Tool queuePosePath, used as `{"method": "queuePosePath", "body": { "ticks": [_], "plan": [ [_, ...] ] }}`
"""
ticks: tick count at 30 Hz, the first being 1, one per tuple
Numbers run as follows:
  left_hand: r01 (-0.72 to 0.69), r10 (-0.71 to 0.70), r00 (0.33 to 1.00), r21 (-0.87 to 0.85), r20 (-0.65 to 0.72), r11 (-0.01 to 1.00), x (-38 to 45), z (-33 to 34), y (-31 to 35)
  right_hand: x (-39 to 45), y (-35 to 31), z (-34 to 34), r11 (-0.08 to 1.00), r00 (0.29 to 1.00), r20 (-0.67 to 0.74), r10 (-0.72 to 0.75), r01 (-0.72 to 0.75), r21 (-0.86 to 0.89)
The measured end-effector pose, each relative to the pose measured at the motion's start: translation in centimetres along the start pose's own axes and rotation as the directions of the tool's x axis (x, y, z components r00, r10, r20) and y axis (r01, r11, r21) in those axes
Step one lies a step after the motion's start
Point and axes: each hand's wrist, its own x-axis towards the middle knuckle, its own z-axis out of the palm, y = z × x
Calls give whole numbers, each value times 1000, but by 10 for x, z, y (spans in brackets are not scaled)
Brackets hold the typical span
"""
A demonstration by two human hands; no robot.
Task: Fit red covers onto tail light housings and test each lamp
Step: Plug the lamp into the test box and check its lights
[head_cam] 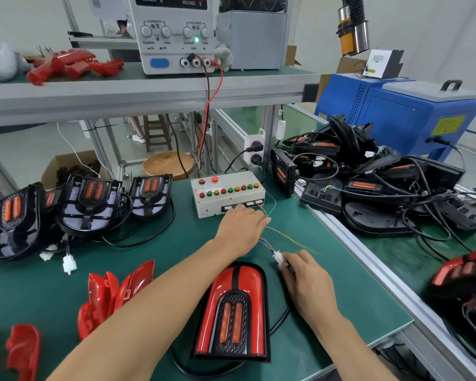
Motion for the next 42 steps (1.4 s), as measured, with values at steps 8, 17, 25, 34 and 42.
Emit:
{"method": "queuePosePath", "body": {
  "ticks": [8, 17, 25, 34, 42],
  "plan": [
    [-360, 368, 927, -97, 78, 928, -21, -18, -3, -5, -4, 0, 1000, 1000, 14, 16, -16, -10],
    [-623, 588, 782, 234, 207, 747, -16, -24, 9, -4, -4, -3, 999, 998, 41, -40, 40, 0],
    [-725, 623, 676, 204, 393, 658, -8, -29, 21, -4, -3, -6, 997, 996, 33, -79, 78, 22],
    [-604, 513, 760, 141, 399, 785, -4, -34, 21, -4, -2, -3, 999, 999, -12, -51, 51, -6],
    [-640, 552, 709, 73, 438, 765, -4, -31, 20, -2, 3, 1, 997, 997, 14, -81, 81, 2]
  ]
}}
